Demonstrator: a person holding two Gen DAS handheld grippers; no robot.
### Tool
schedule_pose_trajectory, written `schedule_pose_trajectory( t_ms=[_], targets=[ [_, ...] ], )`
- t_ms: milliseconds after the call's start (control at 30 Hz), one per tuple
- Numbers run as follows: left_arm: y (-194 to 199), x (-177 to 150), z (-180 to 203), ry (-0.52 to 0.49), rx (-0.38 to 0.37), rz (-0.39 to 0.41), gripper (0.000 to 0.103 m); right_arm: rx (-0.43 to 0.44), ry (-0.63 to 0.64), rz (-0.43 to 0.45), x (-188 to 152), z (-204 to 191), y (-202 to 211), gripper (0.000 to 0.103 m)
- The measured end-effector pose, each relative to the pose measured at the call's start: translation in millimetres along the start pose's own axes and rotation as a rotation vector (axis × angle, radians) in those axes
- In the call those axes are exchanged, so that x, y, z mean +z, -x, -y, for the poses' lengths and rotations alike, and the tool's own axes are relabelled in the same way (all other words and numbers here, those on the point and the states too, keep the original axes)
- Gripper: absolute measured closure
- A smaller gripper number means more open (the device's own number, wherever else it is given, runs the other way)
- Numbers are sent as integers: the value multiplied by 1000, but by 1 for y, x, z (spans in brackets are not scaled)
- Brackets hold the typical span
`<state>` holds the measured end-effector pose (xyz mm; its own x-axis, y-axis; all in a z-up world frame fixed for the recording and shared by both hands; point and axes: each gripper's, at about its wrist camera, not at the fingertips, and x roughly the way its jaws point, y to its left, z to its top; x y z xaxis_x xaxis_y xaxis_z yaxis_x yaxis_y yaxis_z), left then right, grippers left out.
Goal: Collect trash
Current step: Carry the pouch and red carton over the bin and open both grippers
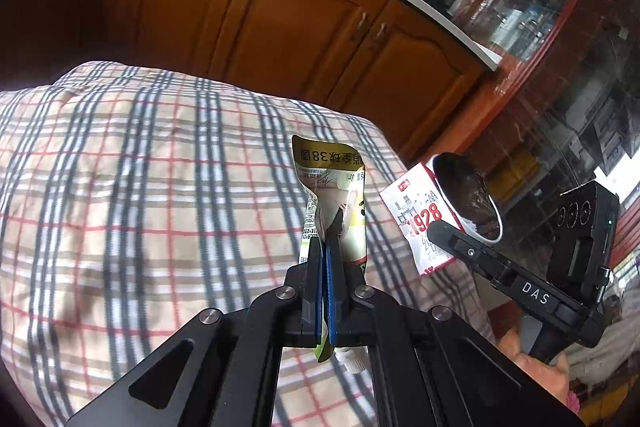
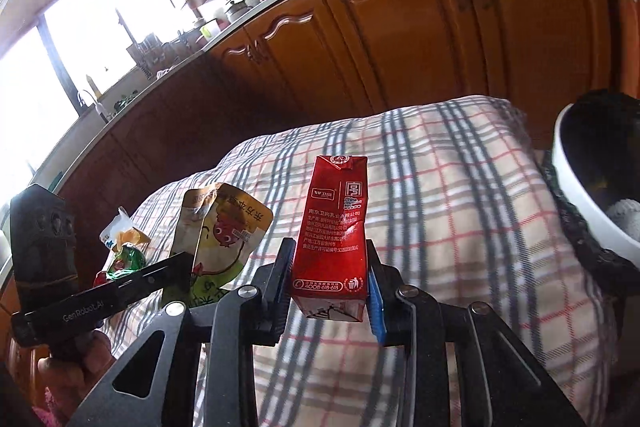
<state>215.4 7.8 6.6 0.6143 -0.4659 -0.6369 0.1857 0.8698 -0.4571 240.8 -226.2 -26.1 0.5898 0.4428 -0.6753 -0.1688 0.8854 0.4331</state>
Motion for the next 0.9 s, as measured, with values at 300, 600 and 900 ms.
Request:
schedule_pose_trajectory(
  t_ms=[300, 600, 900],
  targets=[
    [-43, 13, 49, -105, -43, -51, 103, -78, -83, 73, -10, 55, 62, 71],
    [-77, 23, 87, -166, -61, -80, 103, -124, -128, 121, -14, 81, 89, 71],
    [-104, 32, 124, -218, -75, -88, 103, -161, -162, 163, -7, 114, 111, 71]
  ],
)
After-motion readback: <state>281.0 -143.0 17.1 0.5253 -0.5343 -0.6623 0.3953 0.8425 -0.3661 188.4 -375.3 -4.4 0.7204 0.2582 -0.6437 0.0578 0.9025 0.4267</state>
